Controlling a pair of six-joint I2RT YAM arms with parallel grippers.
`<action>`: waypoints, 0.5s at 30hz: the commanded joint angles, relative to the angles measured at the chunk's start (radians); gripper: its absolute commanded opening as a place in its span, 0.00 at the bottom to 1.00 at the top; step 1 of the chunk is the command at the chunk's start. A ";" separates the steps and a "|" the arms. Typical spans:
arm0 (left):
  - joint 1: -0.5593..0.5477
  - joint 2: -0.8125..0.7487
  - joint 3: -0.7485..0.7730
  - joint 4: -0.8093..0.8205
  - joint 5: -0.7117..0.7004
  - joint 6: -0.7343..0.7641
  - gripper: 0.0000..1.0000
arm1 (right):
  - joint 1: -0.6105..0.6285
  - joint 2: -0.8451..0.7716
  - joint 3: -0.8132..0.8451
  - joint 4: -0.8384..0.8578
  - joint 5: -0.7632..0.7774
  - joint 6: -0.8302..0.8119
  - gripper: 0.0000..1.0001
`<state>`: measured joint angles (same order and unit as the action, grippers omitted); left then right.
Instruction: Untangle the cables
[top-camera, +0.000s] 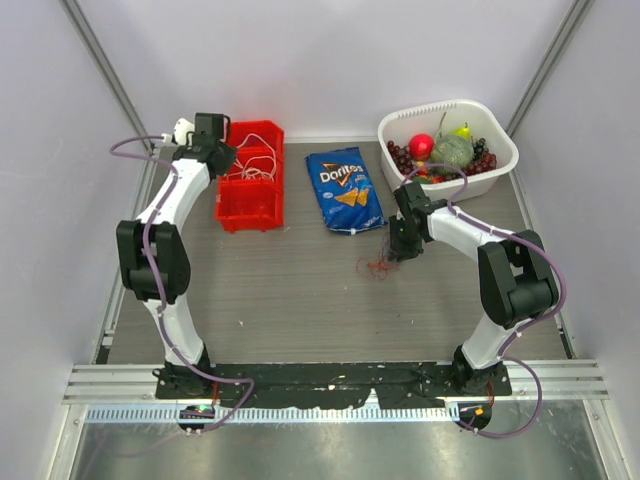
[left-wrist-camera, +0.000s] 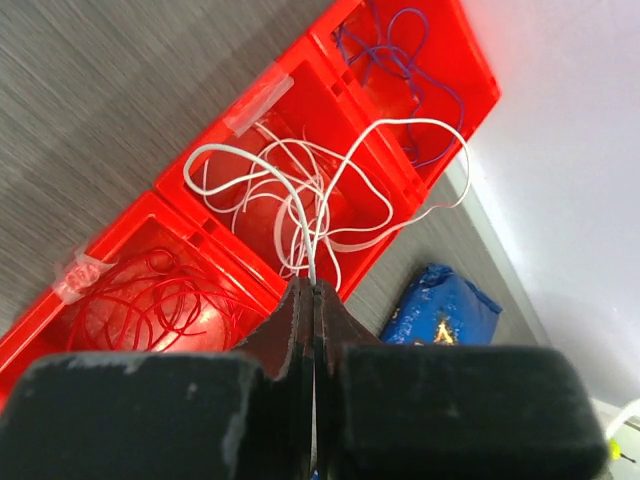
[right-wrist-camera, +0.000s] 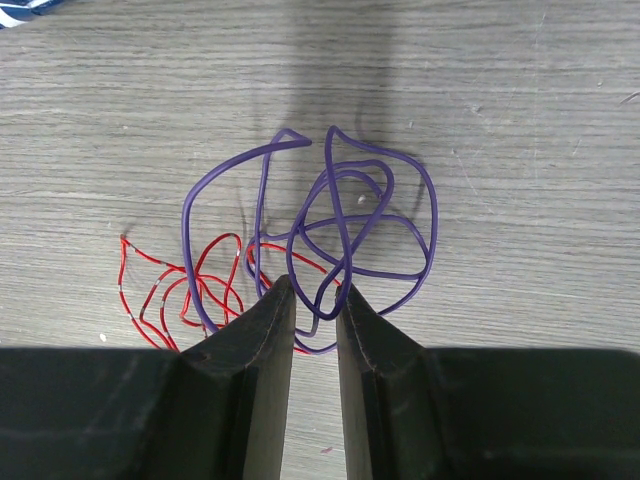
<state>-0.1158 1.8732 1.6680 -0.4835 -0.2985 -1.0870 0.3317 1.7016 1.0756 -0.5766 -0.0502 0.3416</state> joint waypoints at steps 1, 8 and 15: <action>0.011 0.073 0.093 -0.095 0.065 -0.051 0.00 | -0.003 -0.010 0.043 -0.003 0.015 -0.013 0.28; 0.045 0.240 0.199 -0.056 0.242 -0.005 0.00 | -0.003 -0.002 0.050 -0.014 0.013 -0.018 0.28; 0.084 0.345 0.252 -0.052 0.410 0.005 0.00 | -0.003 0.000 0.056 -0.025 0.016 -0.018 0.28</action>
<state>-0.0528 2.1902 1.8515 -0.5274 0.0071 -1.1069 0.3317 1.7020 1.0904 -0.5884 -0.0475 0.3351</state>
